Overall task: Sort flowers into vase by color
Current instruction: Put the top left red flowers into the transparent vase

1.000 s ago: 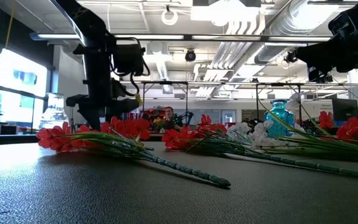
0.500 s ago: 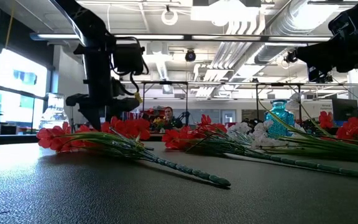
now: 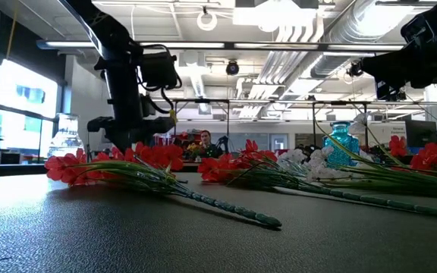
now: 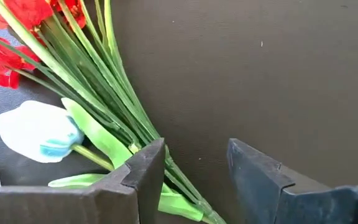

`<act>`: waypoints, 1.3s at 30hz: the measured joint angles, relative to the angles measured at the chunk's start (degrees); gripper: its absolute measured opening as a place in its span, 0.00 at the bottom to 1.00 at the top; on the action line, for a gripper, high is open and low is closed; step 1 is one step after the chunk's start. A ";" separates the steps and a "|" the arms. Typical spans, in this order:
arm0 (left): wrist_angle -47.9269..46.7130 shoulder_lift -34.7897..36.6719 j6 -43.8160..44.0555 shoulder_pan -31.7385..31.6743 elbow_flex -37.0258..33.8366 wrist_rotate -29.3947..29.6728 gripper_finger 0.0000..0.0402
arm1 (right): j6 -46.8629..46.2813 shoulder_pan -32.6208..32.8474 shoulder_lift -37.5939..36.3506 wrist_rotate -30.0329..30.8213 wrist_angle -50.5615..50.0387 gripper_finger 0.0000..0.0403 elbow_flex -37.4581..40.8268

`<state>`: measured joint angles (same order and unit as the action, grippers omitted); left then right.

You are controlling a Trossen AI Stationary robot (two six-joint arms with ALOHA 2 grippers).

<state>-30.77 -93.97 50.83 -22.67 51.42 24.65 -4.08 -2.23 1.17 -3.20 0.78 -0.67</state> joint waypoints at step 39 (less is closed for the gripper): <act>-1.85 -4.63 -1.95 5.00 0.90 -8.18 0.13 | 0.00 -0.01 0.00 0.00 -0.01 0.00 -0.01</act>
<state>-32.63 -98.61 48.88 -17.67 52.31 16.47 -4.08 -2.24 1.17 -3.20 0.77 -0.69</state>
